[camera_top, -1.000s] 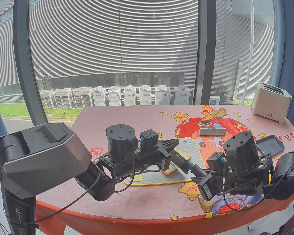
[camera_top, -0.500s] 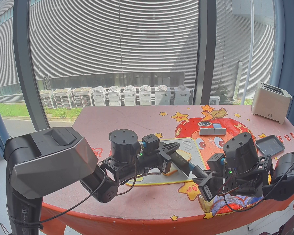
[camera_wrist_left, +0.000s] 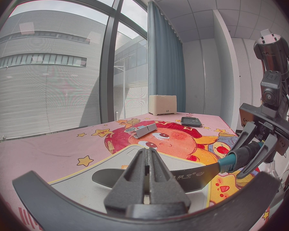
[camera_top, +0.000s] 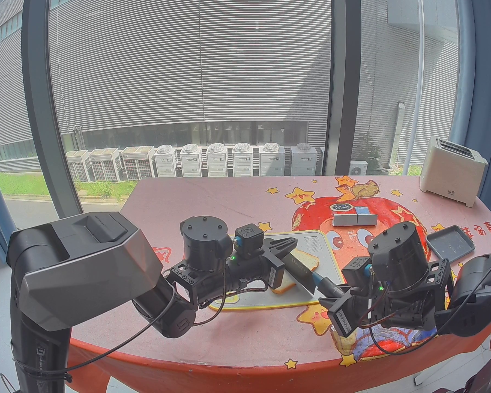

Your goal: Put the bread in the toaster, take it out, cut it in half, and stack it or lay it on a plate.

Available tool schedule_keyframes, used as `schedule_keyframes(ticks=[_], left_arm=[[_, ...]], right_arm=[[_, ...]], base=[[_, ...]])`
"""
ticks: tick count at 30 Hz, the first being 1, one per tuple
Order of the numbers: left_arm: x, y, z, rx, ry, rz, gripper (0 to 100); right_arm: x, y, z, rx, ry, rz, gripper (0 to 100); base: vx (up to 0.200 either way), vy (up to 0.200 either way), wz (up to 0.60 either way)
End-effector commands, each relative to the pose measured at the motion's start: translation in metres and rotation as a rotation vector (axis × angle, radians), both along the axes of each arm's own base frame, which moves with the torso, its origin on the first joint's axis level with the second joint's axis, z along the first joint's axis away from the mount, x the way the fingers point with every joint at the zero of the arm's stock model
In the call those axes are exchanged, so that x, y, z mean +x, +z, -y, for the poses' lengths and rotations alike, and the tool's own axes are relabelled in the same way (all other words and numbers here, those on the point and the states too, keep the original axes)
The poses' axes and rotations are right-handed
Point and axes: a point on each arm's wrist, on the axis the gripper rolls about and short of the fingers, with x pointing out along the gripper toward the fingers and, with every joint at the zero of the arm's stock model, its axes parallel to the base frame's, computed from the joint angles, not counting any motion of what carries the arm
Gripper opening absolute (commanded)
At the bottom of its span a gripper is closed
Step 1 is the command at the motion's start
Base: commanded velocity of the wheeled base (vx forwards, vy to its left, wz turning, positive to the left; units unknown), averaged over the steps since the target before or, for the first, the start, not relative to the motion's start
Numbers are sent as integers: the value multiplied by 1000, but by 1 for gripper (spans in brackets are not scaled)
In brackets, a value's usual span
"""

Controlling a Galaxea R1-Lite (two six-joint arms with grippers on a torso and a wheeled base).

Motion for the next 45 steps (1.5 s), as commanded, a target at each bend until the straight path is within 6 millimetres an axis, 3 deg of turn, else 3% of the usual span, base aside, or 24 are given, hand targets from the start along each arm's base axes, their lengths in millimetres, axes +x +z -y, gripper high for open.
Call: schedule_keyframes(ticks=[1,6,12,23,33,45], left_arm=[[0,-3,-1,8,3,-10,0],[-4,-5,0,13,-5,-16,0],[-22,-9,13,25,-57,-32,0],[-20,-7,11,22,-49,-29,0],[1,1,-11,4,24,-7,0],[-16,-1,4,12,-31,-17,0]], right_arm=[[1,1,-3,7,5,5,0],[-1,1,-2,5,8,3,0],[-8,17,6,39,8,34,0],[-8,11,6,25,9,20,0],[-2,3,-3,14,14,5,0],[-17,13,10,13,17,14,0]], base=[[0,0,0],[0,0,0],[0,0,0],[0,0,0],[0,0,0],[0,0,0]])
